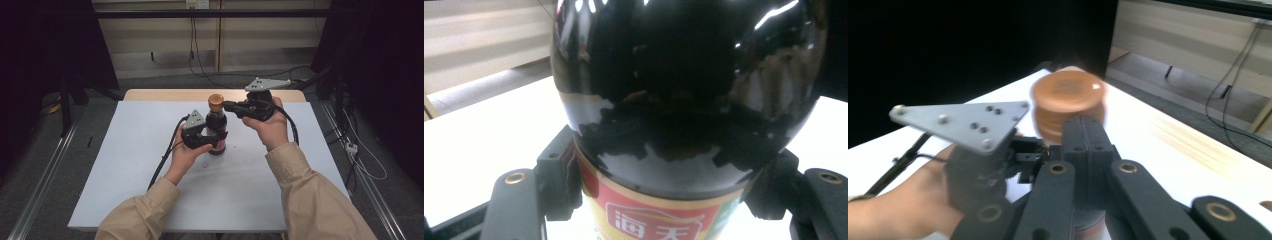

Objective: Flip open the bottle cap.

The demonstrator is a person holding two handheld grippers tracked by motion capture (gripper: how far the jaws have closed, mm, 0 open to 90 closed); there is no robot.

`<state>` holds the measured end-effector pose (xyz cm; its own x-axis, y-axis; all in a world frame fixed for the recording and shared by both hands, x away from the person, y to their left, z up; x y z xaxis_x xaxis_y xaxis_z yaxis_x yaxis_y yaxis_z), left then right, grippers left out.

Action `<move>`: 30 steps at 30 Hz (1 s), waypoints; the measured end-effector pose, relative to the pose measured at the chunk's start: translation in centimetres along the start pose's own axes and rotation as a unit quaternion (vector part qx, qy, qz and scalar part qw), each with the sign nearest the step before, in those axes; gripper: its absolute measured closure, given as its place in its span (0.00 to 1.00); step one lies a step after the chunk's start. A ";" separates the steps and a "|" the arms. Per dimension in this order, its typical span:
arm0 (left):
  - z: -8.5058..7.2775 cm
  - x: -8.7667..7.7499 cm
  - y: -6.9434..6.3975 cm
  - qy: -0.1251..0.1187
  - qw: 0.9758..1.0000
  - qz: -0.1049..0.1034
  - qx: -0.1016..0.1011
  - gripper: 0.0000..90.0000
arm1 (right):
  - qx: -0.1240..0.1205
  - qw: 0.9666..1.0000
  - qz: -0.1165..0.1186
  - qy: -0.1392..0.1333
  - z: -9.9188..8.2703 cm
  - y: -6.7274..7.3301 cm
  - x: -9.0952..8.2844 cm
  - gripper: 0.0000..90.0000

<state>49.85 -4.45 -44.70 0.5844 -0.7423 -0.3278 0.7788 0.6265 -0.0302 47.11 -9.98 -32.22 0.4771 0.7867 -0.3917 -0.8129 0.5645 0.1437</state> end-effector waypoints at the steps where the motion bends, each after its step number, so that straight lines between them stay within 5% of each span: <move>1: 0.1 0.1 -0.1 -0.003 1.000 -0.004 0.001 0.34 | -0.002 1.000 0.005 0.004 0.0 0.3 0.1 1.00; 8: 0.0 0.0 0.0 0.002 1.000 0.007 -0.002 0.34 | -0.023 0.999 -0.013 0.029 0.1 1.8 1.5 1.00; 17: 0.1 0.0 -0.2 0.000 1.000 0.007 0.000 0.34 | -0.004 1.000 -0.023 0.003 -0.3 0.0 -0.3 1.00; 30: 0.0 0.0 -0.2 0.003 1.000 0.010 0.000 0.34 | -0.016 0.999 -0.039 0.014 0.1 -0.7 -0.3 1.00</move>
<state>49.71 -4.53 -44.66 0.5988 -0.7279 -0.3341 0.7669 0.6414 -0.0229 47.58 -10.56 -32.13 0.5295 0.7335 -0.4262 -0.7846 0.6145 0.0827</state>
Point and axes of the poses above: each handheld gripper's, and its own axes: x roughly forward along the jaws, z roughly out of its top, y roughly to its left, the point moved 10 cm from there along x, roughly forward along the jaws, and after that the axes turned 9 degrees about z, right-handed, at the moved point
